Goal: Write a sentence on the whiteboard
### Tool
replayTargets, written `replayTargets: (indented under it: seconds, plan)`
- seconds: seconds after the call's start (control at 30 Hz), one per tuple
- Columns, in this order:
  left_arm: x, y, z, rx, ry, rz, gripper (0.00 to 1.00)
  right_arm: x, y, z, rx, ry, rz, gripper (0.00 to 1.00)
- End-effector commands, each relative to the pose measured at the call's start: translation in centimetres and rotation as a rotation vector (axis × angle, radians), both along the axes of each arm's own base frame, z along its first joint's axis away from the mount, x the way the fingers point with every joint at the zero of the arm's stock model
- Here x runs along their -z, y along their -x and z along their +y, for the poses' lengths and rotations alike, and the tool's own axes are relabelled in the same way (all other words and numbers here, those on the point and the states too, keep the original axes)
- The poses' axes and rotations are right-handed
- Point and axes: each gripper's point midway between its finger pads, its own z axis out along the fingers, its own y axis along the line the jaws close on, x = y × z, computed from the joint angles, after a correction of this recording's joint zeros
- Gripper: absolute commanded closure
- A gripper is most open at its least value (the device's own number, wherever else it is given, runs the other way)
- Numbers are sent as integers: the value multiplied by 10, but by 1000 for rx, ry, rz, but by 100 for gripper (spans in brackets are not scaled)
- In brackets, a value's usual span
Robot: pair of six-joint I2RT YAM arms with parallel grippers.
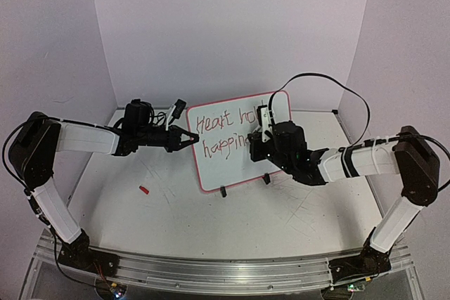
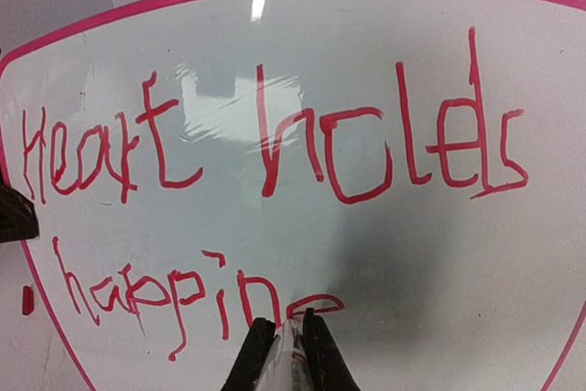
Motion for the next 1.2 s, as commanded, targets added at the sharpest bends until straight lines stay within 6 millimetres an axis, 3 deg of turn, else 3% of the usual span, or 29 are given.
replayTargets:
  seconds: [0.0,0.17,0.3,0.4,0.5,0.63,1.17]
  plan:
    - [11,-28,13,-103,-111,-121,100,13,0,-12,43,31,28,100]
    - [11,-28,14,-104,-112,-120,100,0,-6,-25,120,52,-16,100]
    - [12,-28,13,-104,-113,-117,100,-29,-5,-30,124,20,-94,100]
    - [11,-28,14,-104,-112,-119,100,-47,5,-21,36,-27,-123,100]
    - [10,-28,14,-106,-112,-123,100,-46,8,-20,3,-58,-106,100]
    - [11,-28,13,-103,-112,-120,100,-39,-4,-31,45,-57,-91,100]
    - [12,-27,14,-103,-113,-117,100,-36,-20,-33,109,-18,-109,100]
